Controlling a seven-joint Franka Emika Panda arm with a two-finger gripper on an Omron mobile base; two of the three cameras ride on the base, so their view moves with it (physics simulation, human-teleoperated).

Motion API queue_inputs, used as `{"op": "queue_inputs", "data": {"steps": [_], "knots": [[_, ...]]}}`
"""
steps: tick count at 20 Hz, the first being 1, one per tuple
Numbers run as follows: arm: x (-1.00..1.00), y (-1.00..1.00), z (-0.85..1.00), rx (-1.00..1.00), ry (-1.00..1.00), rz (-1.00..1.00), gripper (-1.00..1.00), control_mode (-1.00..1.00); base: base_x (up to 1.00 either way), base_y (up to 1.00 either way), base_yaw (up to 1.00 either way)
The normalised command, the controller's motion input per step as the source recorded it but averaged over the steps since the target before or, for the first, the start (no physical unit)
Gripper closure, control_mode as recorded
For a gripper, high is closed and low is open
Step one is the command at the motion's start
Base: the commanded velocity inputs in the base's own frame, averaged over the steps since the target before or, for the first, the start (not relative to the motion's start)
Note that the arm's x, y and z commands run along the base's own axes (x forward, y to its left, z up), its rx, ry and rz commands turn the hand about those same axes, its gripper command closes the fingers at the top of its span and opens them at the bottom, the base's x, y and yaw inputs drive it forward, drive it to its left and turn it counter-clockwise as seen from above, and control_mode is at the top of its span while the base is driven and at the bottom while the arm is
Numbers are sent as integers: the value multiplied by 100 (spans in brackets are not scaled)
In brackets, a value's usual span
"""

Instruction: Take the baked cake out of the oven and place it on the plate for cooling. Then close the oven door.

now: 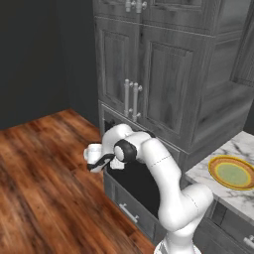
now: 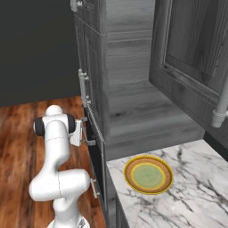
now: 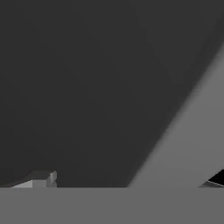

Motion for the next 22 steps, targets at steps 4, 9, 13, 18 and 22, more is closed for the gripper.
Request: {"op": "queue_inputs", "data": {"steps": [4,9,13,18,22], "knots": [[23,-82,0,10,0,0,100,-100,0,0,0],[16,-81,-4,15,7,0,100,-100,0,0,0],[0,-64,-14,19,24,2,100,-100,0,0,0],[-8,-23,-61,15,27,15,100,-100,0,0,0],[-40,1,-97,15,29,29,100,-100,0,0,0]]}}
